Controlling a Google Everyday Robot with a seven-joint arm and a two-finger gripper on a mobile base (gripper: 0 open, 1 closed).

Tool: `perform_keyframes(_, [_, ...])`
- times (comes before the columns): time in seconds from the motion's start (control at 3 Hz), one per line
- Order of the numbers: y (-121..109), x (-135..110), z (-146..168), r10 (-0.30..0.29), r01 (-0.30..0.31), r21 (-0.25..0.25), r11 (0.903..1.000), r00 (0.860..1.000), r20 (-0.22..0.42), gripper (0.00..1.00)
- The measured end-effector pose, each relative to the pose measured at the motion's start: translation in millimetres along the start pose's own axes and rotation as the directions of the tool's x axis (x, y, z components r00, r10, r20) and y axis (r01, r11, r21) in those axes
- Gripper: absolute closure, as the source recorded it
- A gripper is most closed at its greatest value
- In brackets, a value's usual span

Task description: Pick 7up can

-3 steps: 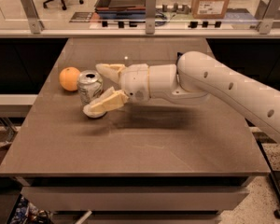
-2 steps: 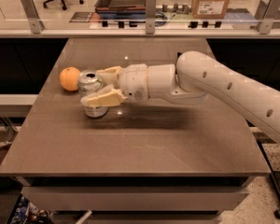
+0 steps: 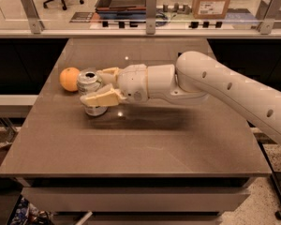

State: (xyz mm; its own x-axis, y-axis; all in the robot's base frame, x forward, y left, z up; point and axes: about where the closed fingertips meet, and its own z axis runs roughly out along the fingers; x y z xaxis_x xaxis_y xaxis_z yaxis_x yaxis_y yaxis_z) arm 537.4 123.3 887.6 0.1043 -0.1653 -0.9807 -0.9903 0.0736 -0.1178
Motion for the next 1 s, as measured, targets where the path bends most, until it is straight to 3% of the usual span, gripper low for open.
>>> perform_keyframes(0.33, [1.2,-0.9,1.8,-0.001,0.001,-0.004,1.0,1.0,0.001,1.0])
perform_keyframes(1.0, [-1.5,-9.1,1.5,0.002,-0.002,-0.006,1.0,1.0,-0.013,1.0])
